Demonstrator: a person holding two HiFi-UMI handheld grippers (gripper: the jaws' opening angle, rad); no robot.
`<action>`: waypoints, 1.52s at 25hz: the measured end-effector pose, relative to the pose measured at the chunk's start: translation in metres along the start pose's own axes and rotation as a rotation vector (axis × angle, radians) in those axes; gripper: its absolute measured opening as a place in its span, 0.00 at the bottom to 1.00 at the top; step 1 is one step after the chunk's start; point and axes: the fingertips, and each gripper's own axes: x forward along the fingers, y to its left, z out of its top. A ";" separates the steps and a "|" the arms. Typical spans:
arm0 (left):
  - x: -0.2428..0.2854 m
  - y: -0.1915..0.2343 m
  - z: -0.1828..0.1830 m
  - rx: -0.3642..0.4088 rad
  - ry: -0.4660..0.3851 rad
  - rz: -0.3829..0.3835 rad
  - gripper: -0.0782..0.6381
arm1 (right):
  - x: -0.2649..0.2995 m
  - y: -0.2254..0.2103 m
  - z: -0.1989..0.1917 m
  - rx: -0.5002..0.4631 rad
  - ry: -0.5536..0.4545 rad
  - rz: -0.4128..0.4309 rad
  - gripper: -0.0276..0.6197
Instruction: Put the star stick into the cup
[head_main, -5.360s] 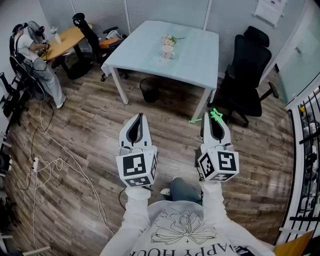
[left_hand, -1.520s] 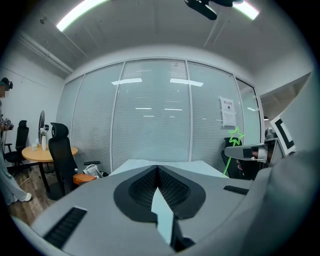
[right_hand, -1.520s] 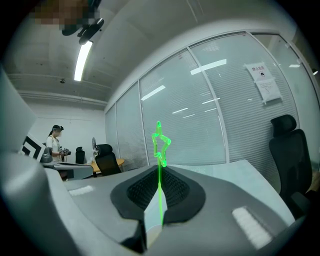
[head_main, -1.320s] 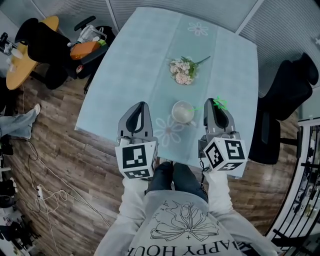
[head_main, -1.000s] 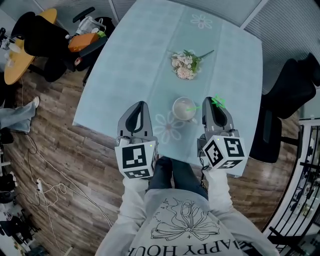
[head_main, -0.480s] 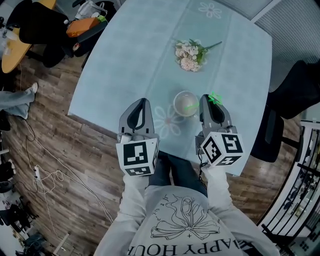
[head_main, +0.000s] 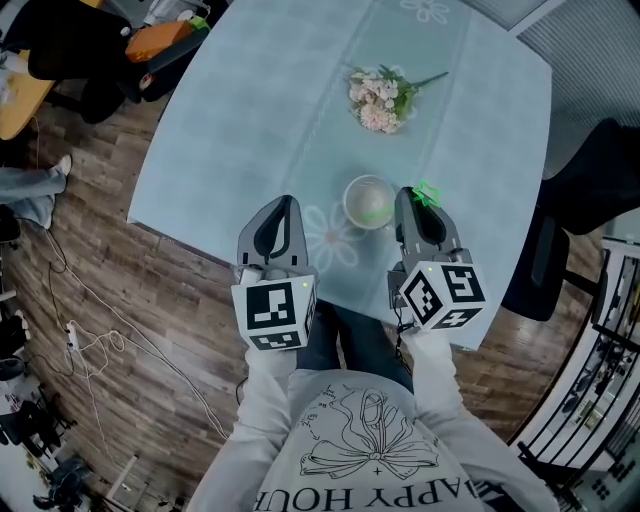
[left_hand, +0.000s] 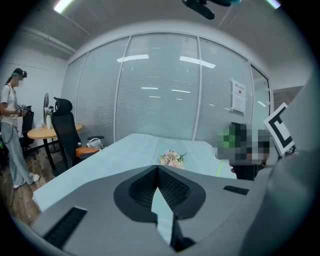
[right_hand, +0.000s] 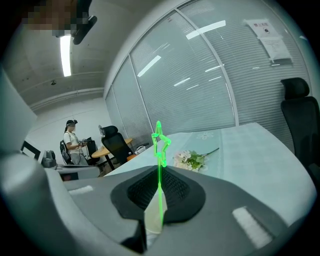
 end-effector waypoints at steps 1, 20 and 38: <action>0.000 -0.001 -0.003 -0.003 0.007 0.002 0.11 | 0.001 0.000 -0.002 0.004 0.004 0.005 0.08; 0.001 -0.003 -0.021 -0.028 0.036 0.025 0.12 | 0.018 -0.012 -0.017 0.026 0.032 0.019 0.08; 0.014 -0.005 -0.021 -0.013 0.048 0.024 0.12 | 0.046 -0.047 -0.018 0.051 0.031 -0.009 0.12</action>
